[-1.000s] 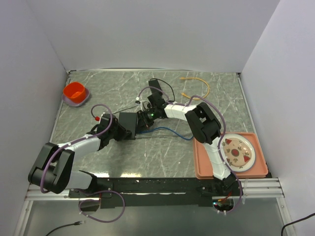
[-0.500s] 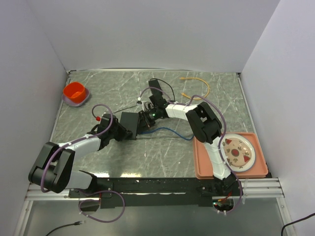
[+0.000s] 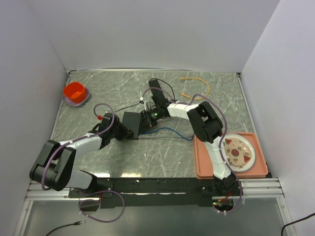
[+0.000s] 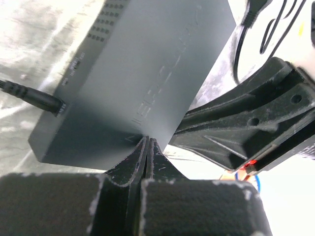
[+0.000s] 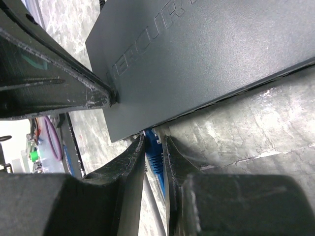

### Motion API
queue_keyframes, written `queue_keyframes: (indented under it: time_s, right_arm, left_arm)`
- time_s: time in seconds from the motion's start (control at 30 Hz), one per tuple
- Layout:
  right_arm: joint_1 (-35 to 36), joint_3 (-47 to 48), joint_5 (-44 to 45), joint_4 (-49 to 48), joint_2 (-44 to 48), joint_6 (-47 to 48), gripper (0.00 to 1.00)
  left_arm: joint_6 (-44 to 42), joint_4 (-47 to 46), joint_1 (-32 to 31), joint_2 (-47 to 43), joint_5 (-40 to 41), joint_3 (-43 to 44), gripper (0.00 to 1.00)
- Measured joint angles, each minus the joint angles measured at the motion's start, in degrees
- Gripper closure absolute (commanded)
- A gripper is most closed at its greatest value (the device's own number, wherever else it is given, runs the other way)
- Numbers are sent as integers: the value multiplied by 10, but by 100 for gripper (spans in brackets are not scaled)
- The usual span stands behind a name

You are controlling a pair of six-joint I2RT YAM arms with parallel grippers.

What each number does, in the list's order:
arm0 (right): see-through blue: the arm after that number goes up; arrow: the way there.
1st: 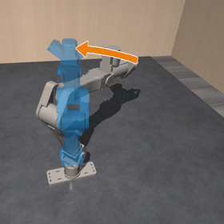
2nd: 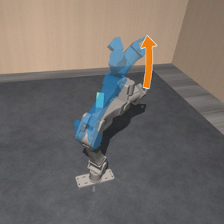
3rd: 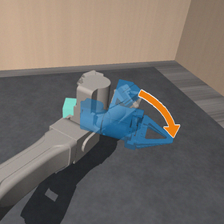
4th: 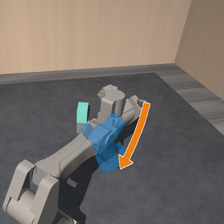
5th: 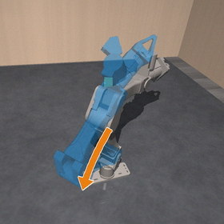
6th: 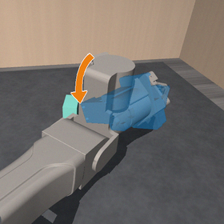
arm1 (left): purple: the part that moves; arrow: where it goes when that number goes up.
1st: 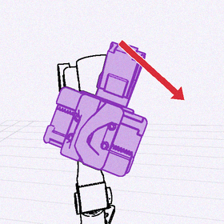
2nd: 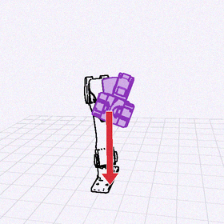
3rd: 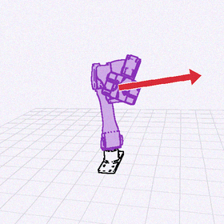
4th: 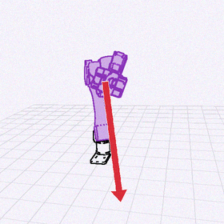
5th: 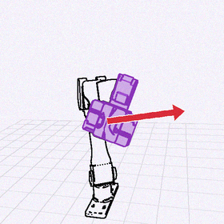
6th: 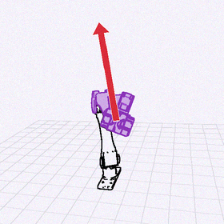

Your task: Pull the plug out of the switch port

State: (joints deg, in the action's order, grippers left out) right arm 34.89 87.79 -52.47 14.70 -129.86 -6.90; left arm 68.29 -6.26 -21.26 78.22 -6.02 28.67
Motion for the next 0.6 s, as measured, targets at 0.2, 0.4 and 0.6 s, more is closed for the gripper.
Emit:
queue_keyframes:
  time_s: [0.2, 0.4, 0.6]
  right_arm:
    - [-2, 0, -2, 4, 0, 0, 100]
    - [-2, 0, -2, 6, 0, 0, 100]
    - [-2, 1, -2, 6, 0, 0, 100]
  left_arm:
    - [-34, 56, -38, 2, 35, 33, 79]
    - [-67, 100, -80, -3, 90, 68, 34]
    - [-88, 158, -106, -34, 153, 78, 27]
